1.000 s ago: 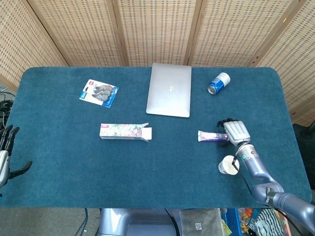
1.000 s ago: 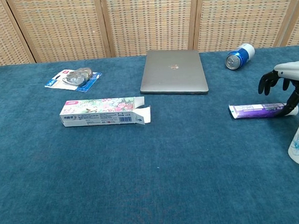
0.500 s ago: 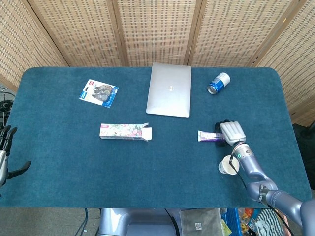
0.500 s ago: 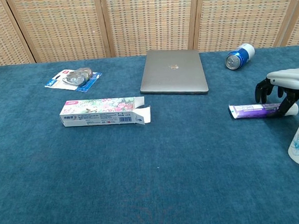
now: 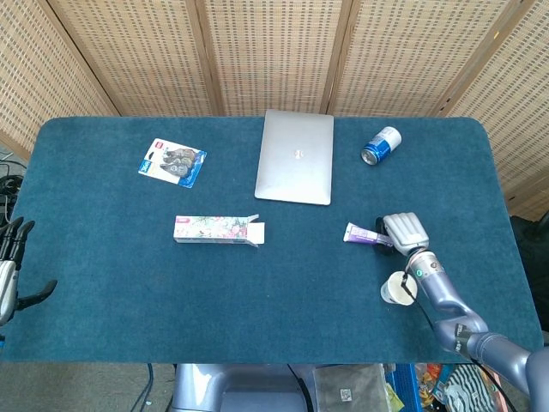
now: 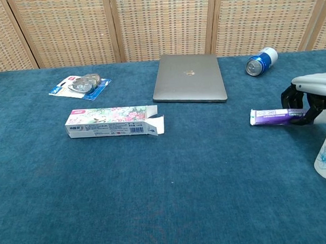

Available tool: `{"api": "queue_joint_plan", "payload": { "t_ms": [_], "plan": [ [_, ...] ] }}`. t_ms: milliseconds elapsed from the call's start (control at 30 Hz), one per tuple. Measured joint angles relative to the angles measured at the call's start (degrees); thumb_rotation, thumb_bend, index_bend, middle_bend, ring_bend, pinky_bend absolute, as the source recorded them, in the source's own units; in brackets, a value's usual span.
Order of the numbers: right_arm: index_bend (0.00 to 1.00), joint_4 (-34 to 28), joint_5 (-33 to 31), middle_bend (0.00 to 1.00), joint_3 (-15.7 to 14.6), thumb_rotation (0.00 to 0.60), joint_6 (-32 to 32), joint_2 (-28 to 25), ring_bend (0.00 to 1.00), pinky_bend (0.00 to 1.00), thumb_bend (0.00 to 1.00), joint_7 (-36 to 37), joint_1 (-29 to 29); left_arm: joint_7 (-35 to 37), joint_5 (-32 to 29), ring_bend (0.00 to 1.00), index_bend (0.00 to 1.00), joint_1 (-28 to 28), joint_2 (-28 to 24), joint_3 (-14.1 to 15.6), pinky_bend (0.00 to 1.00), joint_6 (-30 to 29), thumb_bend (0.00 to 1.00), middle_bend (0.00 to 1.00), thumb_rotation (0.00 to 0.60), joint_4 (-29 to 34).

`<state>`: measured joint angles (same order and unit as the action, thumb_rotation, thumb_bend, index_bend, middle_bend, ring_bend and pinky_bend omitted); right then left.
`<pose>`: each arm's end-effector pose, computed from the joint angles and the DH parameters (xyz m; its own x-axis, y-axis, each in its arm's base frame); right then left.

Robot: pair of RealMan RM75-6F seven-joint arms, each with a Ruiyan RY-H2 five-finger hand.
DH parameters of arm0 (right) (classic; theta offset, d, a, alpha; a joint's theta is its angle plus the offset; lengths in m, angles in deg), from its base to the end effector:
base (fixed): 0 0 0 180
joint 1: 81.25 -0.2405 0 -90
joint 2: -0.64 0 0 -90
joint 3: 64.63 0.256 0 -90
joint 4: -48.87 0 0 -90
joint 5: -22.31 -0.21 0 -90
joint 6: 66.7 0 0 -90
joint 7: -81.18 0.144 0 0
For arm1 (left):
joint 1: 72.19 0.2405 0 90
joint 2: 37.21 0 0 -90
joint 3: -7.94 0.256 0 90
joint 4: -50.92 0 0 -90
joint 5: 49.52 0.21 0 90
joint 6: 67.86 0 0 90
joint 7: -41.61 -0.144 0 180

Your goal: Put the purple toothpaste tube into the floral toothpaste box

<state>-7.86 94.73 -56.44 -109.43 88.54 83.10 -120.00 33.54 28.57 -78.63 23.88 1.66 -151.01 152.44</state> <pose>-0.2806 -0.3887 0.0253 0.5118 -0.3357 0.7908 -0.8590 -0.1853 0.4773 -0.2917 0.1980 0.1709 0.4079 -0.0100 0.9130 0.9105 0.0789 -0.4059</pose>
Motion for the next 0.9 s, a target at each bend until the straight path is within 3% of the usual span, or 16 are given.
{"api": "queue_joint_plan", "payload": {
  "t_ms": [200,367,567,733,900],
  "plan": [
    [0.58,-7.1,4.6,0.58,-0.7,0.6,-5.8,-6.1,0.44,0.5,0.49,2.3,1.3,-0.3,0.7,0.0,0.0,-5.4,0.4,-1.5,0.0,6.4,0.24,0.0,0.6,-1.5],
    [0.58,-14.7,7.2,0.57,-1.0,0.6,-9.7,-12.2,0.44,0.5,0.55,3.2,2.6,0.2,0.2,0.0,0.0,-13.6,2.5,-3.6,0.0,16.9,0.24,0.0,0.6,-5.3],
    [0.58,-21.3,8.2,0.58,-1.3,0.6,-12.9,-17.5,0.44,0.5,0.56,0.9,4.3,0.2,-2.9,0.0,0.0,-24.9,10.8,-6.2,0.0,29.7,0.24,0.0,0.6,-14.5],
    [0.58,-22.6,8.5,0.58,-1.7,0.6,-13.8,-18.6,0.45,0.5,0.57,-0.6,5.0,-0.2,-6.8,0.0,0.0,-32.2,19.2,-7.6,0.0,36.4,0.24,0.0,0.6,-21.4],
    [0.58,-23.0,8.5,0.58,-1.8,0.6,-14.0,-18.8,0.45,0.5,0.57,-1.1,5.1,-1.2,-9.6,0.0,0.0,-36.5,23.8,-7.9,0.0,40.9,0.24,0.0,0.6,-26.0]
  ]
}}
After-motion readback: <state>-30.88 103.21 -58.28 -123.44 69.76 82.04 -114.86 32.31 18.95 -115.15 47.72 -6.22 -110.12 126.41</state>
